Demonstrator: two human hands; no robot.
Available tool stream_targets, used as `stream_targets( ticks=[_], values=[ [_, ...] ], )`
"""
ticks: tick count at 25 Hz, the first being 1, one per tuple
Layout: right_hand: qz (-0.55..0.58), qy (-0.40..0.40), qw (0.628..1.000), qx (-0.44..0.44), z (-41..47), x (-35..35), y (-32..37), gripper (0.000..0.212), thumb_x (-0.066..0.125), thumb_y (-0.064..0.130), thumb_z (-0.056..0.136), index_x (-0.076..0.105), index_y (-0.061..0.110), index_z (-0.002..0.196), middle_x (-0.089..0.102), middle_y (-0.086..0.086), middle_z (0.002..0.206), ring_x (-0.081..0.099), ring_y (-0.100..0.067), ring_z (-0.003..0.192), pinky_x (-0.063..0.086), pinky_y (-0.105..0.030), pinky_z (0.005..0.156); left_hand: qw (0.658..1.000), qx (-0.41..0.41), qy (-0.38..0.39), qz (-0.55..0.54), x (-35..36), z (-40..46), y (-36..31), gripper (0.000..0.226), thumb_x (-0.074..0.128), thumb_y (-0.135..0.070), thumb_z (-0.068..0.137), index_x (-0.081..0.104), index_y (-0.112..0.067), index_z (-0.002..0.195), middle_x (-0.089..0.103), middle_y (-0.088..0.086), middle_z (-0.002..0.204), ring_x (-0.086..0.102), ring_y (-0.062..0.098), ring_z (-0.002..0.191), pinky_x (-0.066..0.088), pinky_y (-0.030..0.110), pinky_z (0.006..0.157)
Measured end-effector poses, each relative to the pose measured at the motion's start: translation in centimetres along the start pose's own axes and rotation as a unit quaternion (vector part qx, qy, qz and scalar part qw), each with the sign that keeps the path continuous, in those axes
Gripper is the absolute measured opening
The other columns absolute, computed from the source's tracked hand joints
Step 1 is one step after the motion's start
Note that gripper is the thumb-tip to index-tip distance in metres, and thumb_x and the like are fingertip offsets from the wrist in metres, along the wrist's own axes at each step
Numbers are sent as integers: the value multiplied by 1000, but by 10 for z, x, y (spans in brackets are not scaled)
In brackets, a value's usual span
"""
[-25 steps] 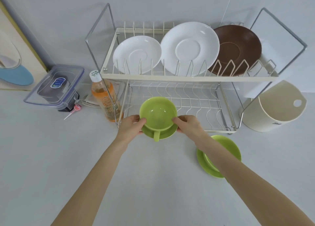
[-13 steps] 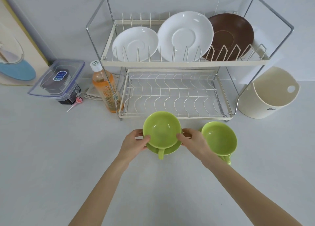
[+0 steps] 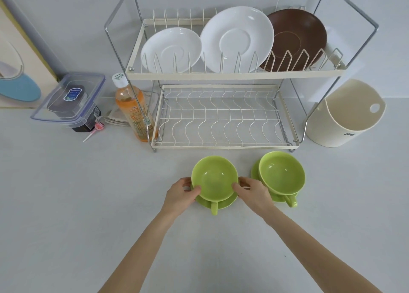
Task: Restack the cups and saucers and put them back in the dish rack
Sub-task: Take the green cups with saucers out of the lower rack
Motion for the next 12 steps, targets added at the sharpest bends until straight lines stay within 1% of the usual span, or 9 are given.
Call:
stream_targets(
  ticks=[2,4,6,8,10,11,12],
  values=[
    [-23,-5,1000,-19,0,-2,2,39,55,27,87,62,-1,112,68,-20,111,61,-33,106,47,-40,94,1000,3,-1,0,-2,0,-1,39,61,-21,82,56,-11,120,61,5,106,64,26,99,49,44,98],
    [-48,-3,998,-27,2,-3,3,41,54,30,87,62,-2,111,68,-20,112,60,-32,108,47,-39,94,1000,7,1,17,-3,0,-3,48,61,-30,75,57,-12,120,62,6,108,63,26,102,49,43,98],
    [-73,-2,997,-36,2,-3,4,41,53,31,88,62,-1,113,68,-18,113,60,-30,108,46,-36,93,998,19,3,59,-3,1,-4,44,60,-28,78,58,-12,119,64,9,112,63,26,104,48,41,99],
    [-90,-2,995,-47,1,-3,6,39,52,30,89,60,1,114,67,-19,114,60,-30,109,45,-34,92,992,42,-2,123,-3,3,-6,37,56,-24,84,58,-12,119,64,12,117,64,24,97,48,32,96],
    [-110,-3,992,-69,0,-2,7,40,51,30,90,58,2,117,65,-17,118,58,-29,112,44,-34,95,980,65,-6,188,-4,5,-11,41,55,-26,84,55,-13,123,61,14,122,61,20,91,43,25,88],
    [-119,-2,990,-81,0,-3,8,41,51,29,90,55,2,121,63,-16,122,57,-28,114,43,-33,97,975,72,-5,208,-5,6,-14,44,55,-27,84,52,-13,126,57,14,126,61,21,96,42,25,89],
    [-127,-1,988,-89,0,-3,9,44,51,29,91,52,3,126,60,-15,126,55,-28,118,41,-32,98,972,79,-2,222,-6,6,-16,49,55,-27,85,48,-13,131,53,13,132,59,22,105,43,28,93]
  ],
)
Point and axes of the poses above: each hand's wrist, its own z-axis towards the middle knuckle, its own x-axis out of the palm, y = z × x, the point moved 2 cm from there along z, towards the middle knuckle
